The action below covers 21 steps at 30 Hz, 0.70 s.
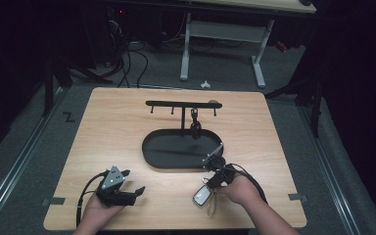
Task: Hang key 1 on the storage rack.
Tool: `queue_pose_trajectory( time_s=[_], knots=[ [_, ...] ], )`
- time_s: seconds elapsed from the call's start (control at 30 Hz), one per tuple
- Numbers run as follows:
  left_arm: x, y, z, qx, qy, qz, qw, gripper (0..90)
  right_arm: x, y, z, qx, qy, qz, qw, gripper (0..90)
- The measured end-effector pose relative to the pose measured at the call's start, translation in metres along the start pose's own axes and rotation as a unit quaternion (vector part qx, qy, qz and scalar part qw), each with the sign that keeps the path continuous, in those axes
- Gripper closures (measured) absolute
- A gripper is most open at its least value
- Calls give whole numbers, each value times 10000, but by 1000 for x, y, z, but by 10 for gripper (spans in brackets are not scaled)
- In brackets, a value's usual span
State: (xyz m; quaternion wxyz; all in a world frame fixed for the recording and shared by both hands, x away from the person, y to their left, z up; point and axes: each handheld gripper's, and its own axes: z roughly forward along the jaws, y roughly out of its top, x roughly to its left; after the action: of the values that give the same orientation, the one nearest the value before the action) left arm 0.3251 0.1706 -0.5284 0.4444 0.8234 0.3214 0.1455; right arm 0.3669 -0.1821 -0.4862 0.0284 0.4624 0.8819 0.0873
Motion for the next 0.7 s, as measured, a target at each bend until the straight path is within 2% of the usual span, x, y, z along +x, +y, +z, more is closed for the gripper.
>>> queue_pose_trajectory(
  time_s=[0.23, 0.3, 0.37, 0.57, 0.7],
  knots=[
    [0, 0, 0, -5, 2, -3, 10000, 159, 1, 3, 4, 48, -71, -96, 9999, 607],
    [0, 0, 0, -4, -4, -3, 10000, 159, 3, 2, 4, 29, -192, -107, 9998, 656],
    [0, 0, 0, -2, -2, 1, 10000, 159, 4, 2, 4, 20, -204, -157, 9997, 710],
    [0, 0, 0, 10, -12, 3, 10000, 159, 4, 1, 4, -5, -210, -264, 9994, 752],
    [0, 0, 0, 23, -15, -1, 10000, 159, 5, 0, 4, -66, -295, -332, 9990, 757]
  ],
)
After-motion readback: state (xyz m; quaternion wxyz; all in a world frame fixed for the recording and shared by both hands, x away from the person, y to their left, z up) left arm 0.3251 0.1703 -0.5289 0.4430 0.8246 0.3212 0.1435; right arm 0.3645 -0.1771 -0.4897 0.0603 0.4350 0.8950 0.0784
